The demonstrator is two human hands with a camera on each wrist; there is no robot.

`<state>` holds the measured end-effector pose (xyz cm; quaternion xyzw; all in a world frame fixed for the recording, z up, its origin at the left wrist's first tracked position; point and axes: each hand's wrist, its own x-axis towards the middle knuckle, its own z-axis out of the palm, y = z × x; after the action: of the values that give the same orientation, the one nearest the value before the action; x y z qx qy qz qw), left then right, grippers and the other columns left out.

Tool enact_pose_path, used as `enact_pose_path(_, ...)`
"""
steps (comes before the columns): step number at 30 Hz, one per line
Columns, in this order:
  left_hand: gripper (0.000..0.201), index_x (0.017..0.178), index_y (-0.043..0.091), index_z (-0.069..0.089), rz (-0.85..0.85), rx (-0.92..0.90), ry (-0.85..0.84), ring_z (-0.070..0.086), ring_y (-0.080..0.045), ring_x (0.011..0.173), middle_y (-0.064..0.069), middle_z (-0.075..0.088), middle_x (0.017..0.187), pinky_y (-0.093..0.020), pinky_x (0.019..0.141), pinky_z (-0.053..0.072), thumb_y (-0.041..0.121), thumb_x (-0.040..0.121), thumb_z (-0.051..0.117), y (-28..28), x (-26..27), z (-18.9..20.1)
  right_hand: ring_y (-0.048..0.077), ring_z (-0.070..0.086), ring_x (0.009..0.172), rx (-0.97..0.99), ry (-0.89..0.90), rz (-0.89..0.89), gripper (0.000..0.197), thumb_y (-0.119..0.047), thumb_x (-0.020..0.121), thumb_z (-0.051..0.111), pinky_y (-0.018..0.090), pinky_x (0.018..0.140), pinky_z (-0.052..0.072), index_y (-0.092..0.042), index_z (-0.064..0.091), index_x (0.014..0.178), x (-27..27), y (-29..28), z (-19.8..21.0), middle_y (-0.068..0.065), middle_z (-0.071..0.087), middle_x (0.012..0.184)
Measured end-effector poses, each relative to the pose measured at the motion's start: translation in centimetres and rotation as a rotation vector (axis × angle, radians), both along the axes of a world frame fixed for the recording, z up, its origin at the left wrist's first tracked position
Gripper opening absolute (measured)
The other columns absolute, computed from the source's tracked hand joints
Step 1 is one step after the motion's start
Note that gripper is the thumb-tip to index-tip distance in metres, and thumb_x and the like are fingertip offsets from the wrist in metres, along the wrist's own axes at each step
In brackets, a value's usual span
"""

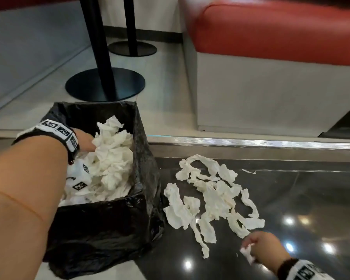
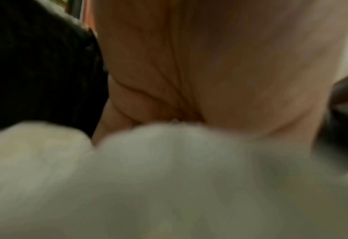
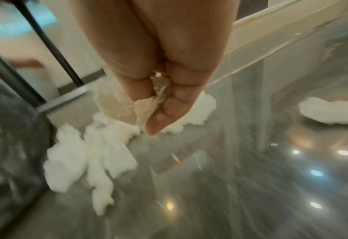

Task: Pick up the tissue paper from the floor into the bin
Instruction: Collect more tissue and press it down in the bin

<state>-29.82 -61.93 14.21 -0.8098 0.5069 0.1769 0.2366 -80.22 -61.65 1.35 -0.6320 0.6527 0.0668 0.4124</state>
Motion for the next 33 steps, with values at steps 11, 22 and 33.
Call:
enact_pose_path(11,0.052,0.134,0.036,0.04,0.164,-0.611,0.314,0.064,-0.025,0.085,-0.003,0.054,0.126,-0.036,0.072,0.055,0.04,0.086,0.061,5.0,1.9,9.3,0.016,0.056,0.057,-0.573,-0.516,0.209,0.033,0.008,0.076,0.058,0.032,0.063,0.053,-0.023,0.065,0.065,18.2,-4.6,23.2,0.002,0.062,0.062)
enact_pose_path(22,0.024,0.104,0.04,0.056,0.084,-0.79,0.462,0.057,-0.018,0.079,0.003,0.065,0.102,-0.032,0.078,0.039,0.029,0.085,0.065,13.9,1.5,8.9,0.021,0.039,0.133,-0.438,-0.356,0.666,0.075,-0.015,0.071,0.071,0.032,0.107,0.037,-0.037,0.043,0.137,32.0,-2.6,23.3,0.007,0.031,0.15)
enact_pose_path(33,0.06,0.092,0.039,0.064,0.023,-0.948,0.635,0.059,-0.03,0.059,0.009,0.067,0.073,-0.048,0.068,0.058,0.085,0.056,0.053,16.1,-3.5,5.7,0.02,0.062,0.102,-0.334,0.6,0.769,0.036,-0.02,0.085,0.062,0.031,0.094,0.046,-0.031,0.062,0.119,10.2,-9.6,19.0,-0.005,0.062,0.125)
